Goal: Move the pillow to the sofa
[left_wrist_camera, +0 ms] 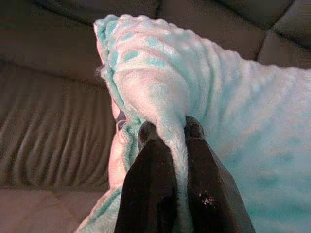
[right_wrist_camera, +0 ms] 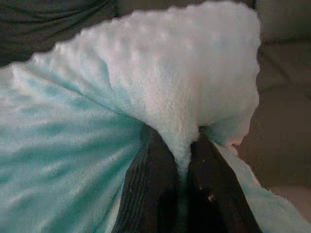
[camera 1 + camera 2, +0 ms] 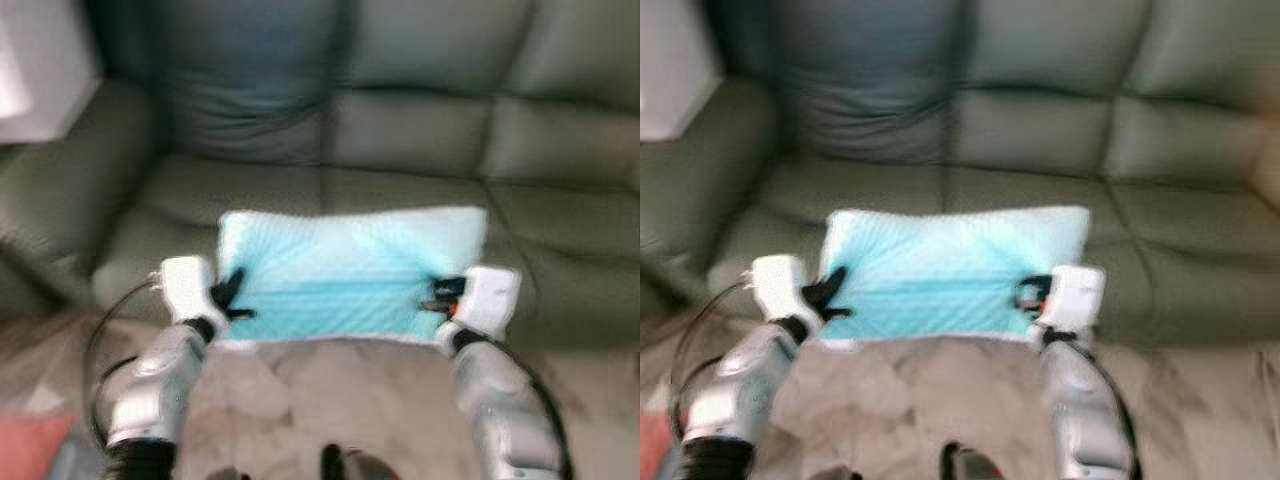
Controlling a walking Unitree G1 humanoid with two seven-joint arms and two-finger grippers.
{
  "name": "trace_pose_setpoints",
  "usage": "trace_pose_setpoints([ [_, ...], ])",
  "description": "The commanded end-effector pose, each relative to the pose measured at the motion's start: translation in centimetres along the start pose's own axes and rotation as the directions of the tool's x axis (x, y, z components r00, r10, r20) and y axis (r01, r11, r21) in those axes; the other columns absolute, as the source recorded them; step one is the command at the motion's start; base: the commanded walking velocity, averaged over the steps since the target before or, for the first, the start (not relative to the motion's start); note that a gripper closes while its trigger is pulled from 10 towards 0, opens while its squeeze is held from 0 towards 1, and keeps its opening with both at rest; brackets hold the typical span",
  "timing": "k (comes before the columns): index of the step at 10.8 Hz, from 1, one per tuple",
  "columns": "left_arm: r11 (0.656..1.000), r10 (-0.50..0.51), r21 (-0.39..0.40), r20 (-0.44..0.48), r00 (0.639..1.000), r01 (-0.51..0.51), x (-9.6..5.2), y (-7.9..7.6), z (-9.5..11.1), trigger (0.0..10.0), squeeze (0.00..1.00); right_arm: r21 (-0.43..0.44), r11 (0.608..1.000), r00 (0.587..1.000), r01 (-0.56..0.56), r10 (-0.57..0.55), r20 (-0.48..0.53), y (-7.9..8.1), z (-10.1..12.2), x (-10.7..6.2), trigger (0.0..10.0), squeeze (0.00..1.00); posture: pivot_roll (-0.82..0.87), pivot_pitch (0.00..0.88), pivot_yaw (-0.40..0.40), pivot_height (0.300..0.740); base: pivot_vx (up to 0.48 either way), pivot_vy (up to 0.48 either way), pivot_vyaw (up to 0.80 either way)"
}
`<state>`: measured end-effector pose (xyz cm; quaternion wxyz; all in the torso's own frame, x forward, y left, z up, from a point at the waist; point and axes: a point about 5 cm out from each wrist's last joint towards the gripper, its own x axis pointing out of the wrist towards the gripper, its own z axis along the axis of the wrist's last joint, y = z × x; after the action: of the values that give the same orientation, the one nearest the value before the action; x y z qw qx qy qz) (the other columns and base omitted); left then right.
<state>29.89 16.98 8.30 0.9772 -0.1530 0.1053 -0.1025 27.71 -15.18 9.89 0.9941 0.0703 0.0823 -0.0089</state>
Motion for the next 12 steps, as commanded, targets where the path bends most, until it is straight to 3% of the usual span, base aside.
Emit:
trace_pose_setpoints([
  [1, 1.000, -0.017, 0.007, 0.010, 1.000, 0.017, 0.13, -0.59, 0.16, 10.0, 0.00, -0.012, 0.999, 0.999, 0.033, -0.033, 0.013, -0.96, 0.27, -0.13, 10.0, 0.00, -0.14, 0.189, -0.041, 0.740, 0.000, 0.000, -0.65],
  [5, 1.000, -0.013, 0.004, 0.002, 1.000, 0.013, 0.04, -0.73, -0.07, 10.0, 0.00, -0.023, 1.000, 1.000, 0.016, -0.016, 0.016, -0.74, 0.33, -0.17, 10.0, 0.00, -0.14, 0.192, -0.044, 0.740, 0.000, -0.061, 0.00],
  [12, 1.000, -0.010, -0.003, -0.001, 1.000, 0.010, 0.02, -0.75, -0.13, 10.0, 0.00, -0.024, 1.000, 1.000, 0.018, -0.017, 0.015, -0.76, 0.29, -0.22, 10.0, 0.00, -0.14, 0.194, -0.044, 0.740, 0.000, -0.437, 0.00],
])
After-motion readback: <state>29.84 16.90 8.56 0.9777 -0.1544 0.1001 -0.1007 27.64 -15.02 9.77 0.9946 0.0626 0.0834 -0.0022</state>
